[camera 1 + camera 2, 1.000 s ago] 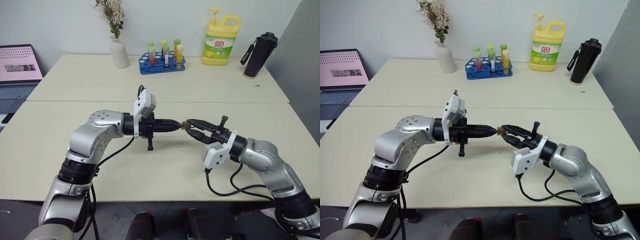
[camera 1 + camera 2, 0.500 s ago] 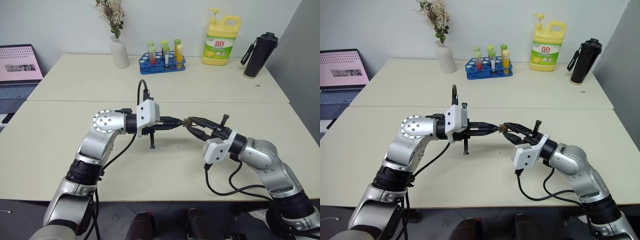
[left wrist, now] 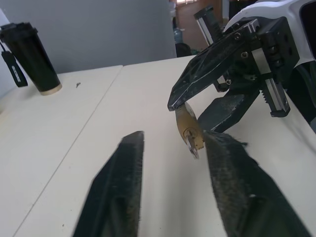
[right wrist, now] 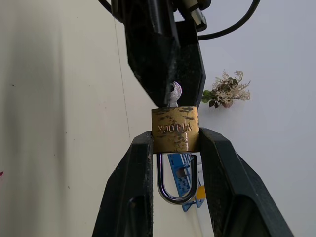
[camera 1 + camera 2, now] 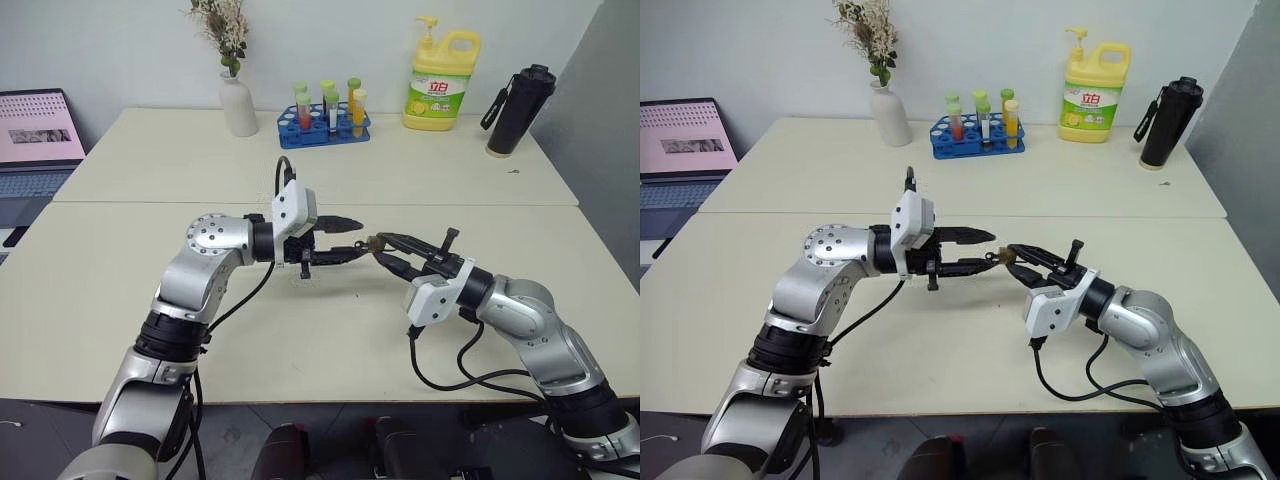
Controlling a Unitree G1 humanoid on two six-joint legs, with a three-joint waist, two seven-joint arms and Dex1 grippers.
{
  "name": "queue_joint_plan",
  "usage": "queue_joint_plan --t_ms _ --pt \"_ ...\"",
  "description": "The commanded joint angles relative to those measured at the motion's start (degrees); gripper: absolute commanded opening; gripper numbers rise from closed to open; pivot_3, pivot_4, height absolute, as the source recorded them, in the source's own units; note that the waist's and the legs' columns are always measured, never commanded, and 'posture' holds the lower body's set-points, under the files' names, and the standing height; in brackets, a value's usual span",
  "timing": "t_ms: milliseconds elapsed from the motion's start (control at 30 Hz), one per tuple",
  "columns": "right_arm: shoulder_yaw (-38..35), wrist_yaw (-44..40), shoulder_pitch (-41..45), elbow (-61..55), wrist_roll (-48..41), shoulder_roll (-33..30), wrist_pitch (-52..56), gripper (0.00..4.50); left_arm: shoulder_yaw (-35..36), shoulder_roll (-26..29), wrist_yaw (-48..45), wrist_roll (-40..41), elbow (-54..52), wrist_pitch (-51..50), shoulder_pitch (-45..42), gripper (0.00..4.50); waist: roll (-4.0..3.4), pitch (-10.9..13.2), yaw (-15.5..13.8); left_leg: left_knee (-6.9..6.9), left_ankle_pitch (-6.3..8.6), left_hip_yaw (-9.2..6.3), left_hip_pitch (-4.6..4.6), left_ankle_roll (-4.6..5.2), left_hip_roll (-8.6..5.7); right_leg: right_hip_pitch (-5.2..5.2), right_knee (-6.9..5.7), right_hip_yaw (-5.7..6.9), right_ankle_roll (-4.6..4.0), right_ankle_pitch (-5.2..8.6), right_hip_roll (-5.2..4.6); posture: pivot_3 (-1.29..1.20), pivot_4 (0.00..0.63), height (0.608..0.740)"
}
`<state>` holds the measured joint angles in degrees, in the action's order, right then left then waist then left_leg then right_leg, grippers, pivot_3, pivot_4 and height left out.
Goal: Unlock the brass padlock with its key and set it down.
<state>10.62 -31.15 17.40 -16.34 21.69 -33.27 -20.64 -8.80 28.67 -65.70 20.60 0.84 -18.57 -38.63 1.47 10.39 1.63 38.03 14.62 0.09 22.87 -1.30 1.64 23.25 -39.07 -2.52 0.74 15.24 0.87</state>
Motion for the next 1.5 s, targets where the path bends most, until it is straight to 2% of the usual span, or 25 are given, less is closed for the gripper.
queue_joint_plan --t_ms 33,167,400,733,833,1000,1033,1233,1500 --pt "-1.1 0.5 0.5 -2.9 -1.1 0.0 -0.6 0.93 1.1 1.3 -0.2 2.1 -0.5 -5.5 -1.3 3.38 0.00 0.0 0.0 0.00 0.00 0.00 0.00 0.00 0.00 0.00 0.00 0.00 0.00 0.00 0.00 0.00 0.150 0.740" --pt "-0.9 0.4 0.9 -2.4 -1.1 -0.2 -1.0 0.93 3.1 0.6 1.7 9.3 -3.7 -18.9 -2.3 4.50 0.00 0.0 0.0 0.00 0.00 -0.01 0.01 0.00 0.01 0.00 0.00 0.00 0.00 0.00 0.00 0.00 0.150 0.740" --pt "-0.5 0.4 1.1 -2.3 -0.9 -0.1 -1.5 0.93 5.2 -2.9 8.9 13.6 -6.1 -28.2 -3.7 4.50 0.00 0.0 0.0 0.02 0.00 -0.03 0.01 -0.01 0.00 -0.01 -0.01 -0.02 0.01 0.01 -0.02 0.00 0.150 0.740" --pt "-0.4 0.3 1.0 -2.7 -0.8 0.1 -1.3 0.93 2.7 -3.0 10.5 11.3 -6.2 -26.3 -4.1 4.50 0.00 0.0 0.0 0.02 -0.01 -0.04 0.00 -0.02 0.01 -0.01 -0.01 -0.04 -0.03 -0.02 -0.03 0.00 0.150 0.740" --pt "-0.4 0.3 0.9 -2.8 -0.8 0.1 -1.3 0.93 2.6 -3.3 10.9 11.4 -6.2 -26.3 -4.2 3.90 0.00 0.0 0.0 0.02 -0.01 -0.04 0.00 -0.02 0.00 -0.01 -0.01 -0.04 -0.03 -0.02 -0.03 0.00 0.150 0.740" --pt "-0.3 0.2 0.8 -2.9 -0.7 0.0 -1.4 0.93 2.3 -3.4 10.7 11.4 -6.7 -26.7 -3.9 2.32 0.00 0.0 0.0 0.01 -0.01 -0.04 0.00 -0.02 0.01 -0.01 -0.01 -0.04 -0.03 -0.02 -0.03 0.00 0.150 0.740" --pt "-0.3 0.2 0.8 -3.0 -0.7 0.0 -1.4 0.93 2.2 -3.4 10.7 11.4 -6.8 -26.7 -3.8 1.87 0.00 0.0 0.0 0.02 -0.01 -0.04 0.01 -0.02 0.00 -0.01 -0.01 -0.04 -0.03 -0.02 -0.03 0.00 0.150 0.740" --pt "-0.2 0.3 0.9 -3.0 -0.5 -0.2 -1.8 0.93 1.9 -3.3 10.5 11.7 -7.0 -26.9 -3.9 0.15 0.00 0.0 0.0 0.02 -0.01 -0.04 0.00 -0.02 0.00 -0.01 -0.01 -0.05 -0.03 -0.02 -0.03 0.00 0.150 0.740" --pt "-0.1 -1.0 0.6 -2.9 -1.2 -1.1 -1.5 0.93 1.7 -3.1 10.6 11.1 -6.4 -26.1 -3.8 0.16 0.00 0.0 0.0 0.01 -0.01 -0.04 0.01 -0.01 0.00 -0.01 -0.01 -0.05 -0.02 -0.01 -0.03 0.00 0.150 0.740"
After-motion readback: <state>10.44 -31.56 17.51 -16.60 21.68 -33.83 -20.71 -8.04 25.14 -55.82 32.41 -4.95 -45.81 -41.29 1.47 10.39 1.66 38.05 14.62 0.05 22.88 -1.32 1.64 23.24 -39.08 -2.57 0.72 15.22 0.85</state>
